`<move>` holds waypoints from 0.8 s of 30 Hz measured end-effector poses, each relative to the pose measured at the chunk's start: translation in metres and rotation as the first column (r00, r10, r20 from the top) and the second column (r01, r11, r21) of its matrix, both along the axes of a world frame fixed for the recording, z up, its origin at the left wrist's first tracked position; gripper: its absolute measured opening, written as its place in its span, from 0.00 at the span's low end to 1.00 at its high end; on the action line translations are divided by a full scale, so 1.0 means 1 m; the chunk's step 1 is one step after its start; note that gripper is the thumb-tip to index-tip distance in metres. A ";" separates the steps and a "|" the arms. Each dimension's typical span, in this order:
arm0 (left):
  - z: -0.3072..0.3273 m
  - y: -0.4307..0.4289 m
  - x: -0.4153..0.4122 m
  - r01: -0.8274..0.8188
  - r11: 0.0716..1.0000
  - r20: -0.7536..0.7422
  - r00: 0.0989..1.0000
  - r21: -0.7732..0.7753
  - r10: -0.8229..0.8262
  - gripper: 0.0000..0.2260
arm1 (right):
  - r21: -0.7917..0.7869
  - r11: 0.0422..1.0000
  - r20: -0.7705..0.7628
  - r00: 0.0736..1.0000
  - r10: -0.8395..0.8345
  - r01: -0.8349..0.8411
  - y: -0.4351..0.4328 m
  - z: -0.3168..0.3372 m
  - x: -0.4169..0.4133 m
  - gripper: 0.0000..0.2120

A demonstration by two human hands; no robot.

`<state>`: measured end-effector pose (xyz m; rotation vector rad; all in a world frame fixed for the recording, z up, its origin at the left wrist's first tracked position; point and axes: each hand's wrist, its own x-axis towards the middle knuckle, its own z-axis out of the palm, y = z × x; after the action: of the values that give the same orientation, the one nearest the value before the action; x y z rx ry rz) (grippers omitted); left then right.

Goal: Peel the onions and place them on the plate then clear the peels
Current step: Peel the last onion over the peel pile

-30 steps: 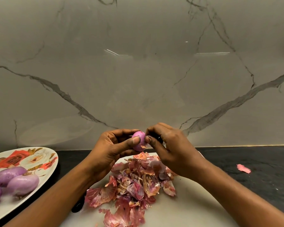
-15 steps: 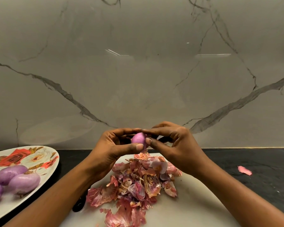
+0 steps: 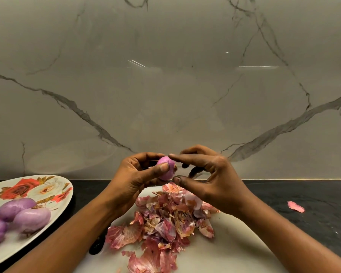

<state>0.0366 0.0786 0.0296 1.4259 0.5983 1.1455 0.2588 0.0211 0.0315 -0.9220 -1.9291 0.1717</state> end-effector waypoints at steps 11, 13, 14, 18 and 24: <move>0.002 0.002 -0.001 0.000 0.998 0.064 0.998 -0.055 0.004 0.33 | -0.025 0.995 -0.045 0.995 -0.094 0.093 0.002 -0.001 0.003 0.08; 0.002 0.000 -0.001 0.026 0.998 0.044 0.999 -0.054 -0.023 0.33 | -0.089 0.992 -0.073 0.993 -0.095 0.089 0.002 -0.001 0.000 0.12; 0.002 -0.001 0.000 0.043 0.998 0.037 0.998 -0.054 -0.041 0.32 | -0.124 0.989 -0.084 0.992 -0.090 0.079 0.001 -0.001 -0.001 0.13; 0.003 -0.005 0.000 0.071 0.996 0.020 0.997 -0.057 -0.070 0.31 | -0.228 0.974 -0.201 0.978 -0.047 0.000 0.001 0.003 -0.002 0.13; 0.002 -0.004 0.001 0.051 0.995 0.034 0.998 -0.087 -0.049 0.31 | -0.034 0.994 -0.071 0.992 -0.102 0.100 0.001 -0.004 -0.005 0.12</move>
<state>0.0374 0.0749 0.0314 1.3384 0.5807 1.0874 0.2543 0.0218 0.0275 -1.0183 -1.8129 0.1734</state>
